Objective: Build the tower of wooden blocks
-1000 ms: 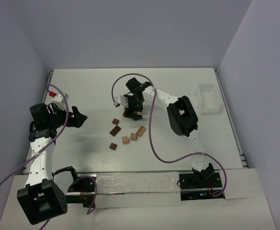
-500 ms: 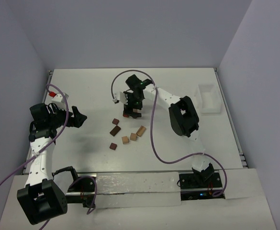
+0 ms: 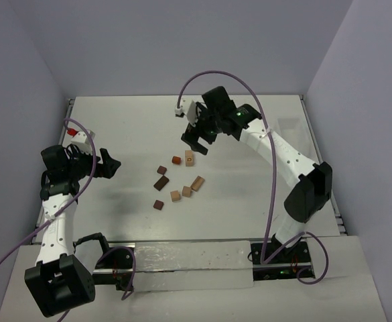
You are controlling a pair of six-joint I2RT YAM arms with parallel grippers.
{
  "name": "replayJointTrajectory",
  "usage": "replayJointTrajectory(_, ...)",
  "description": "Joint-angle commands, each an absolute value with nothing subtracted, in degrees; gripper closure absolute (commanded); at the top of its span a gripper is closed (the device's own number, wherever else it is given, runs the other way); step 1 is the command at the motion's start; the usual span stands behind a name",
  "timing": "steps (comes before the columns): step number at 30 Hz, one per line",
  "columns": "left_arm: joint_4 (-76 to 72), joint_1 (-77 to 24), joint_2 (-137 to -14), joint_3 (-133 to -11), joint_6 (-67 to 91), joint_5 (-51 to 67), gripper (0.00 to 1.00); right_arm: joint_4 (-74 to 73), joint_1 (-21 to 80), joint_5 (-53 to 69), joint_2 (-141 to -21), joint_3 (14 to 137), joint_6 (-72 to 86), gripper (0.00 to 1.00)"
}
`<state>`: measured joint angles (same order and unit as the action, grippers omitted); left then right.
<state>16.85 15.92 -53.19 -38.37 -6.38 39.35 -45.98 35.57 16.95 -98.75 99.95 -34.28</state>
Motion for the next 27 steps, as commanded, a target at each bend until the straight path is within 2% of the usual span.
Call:
replayJointTrajectory(1, 14.41, 16.35, -52.65, -38.85, -5.98, 40.08, 0.01, -45.44, 35.33, 14.94, -97.65, 87.48, -24.01, 0.00)
replayJointTrajectory(5, 14.24, 16.36, -52.71, -38.76, -5.96, 40.08, 0.01, -41.23, 35.98, 12.80, -96.68, 80.57, -21.46, 0.00)
replayJointTrajectory(14, 14.59, 16.44, -52.21, -38.58, -6.24, 39.64, 0.01, -37.88, 36.99, 9.95, -102.69, 77.61, -21.63, 0.00)
replayJointTrajectory(27, 14.50, 16.43, -52.39, -38.50, -6.50, 39.73, 0.01, -36.05, 42.42, 7.99, -104.68, 74.89, -17.86, 0.00)
